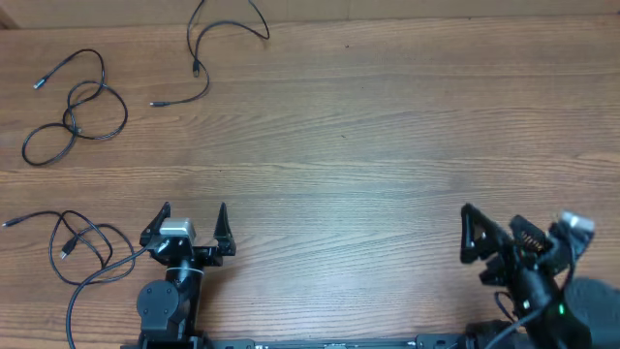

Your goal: Untangle cables

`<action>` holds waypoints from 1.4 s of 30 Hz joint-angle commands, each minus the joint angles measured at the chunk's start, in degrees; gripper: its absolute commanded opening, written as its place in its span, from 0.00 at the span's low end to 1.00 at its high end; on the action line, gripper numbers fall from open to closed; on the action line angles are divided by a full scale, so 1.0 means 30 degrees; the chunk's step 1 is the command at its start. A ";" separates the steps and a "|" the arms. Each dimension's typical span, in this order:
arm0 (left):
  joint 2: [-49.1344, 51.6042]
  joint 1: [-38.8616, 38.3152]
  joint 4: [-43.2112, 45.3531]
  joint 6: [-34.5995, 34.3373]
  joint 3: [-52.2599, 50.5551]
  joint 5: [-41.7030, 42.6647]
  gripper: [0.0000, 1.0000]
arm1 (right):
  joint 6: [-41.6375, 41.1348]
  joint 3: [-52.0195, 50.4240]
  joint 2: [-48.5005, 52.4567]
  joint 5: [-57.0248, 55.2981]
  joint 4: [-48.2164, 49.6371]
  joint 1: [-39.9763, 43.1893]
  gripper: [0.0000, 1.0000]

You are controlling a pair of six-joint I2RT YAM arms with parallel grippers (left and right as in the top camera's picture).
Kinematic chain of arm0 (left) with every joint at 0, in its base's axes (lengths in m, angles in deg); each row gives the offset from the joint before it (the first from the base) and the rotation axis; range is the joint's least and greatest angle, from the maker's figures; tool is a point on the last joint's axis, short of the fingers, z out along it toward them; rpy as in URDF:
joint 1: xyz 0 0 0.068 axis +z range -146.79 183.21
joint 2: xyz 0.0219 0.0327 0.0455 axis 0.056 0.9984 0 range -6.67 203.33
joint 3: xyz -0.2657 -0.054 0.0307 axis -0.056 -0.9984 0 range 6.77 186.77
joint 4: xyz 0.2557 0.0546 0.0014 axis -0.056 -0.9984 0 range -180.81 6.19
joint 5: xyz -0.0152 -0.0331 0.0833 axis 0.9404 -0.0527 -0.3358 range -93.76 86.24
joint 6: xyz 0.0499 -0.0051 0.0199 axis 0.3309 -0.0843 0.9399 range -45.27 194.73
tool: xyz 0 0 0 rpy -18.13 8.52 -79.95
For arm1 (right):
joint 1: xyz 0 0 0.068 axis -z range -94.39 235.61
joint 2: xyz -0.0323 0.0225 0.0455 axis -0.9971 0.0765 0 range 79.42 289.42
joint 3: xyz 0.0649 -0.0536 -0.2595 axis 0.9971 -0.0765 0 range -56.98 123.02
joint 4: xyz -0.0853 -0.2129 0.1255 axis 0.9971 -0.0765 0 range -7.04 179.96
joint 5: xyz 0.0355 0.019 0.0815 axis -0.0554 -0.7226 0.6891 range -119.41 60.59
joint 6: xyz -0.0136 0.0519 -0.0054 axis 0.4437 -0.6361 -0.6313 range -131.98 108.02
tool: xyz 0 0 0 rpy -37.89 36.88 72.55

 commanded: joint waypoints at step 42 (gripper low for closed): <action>-0.0204 -0.0124 0.0066 0.0510 -0.0131 0.0058 1.00 | -0.0080 -1.2553 -0.5056 -0.1348 1.3049 0.0634 1.00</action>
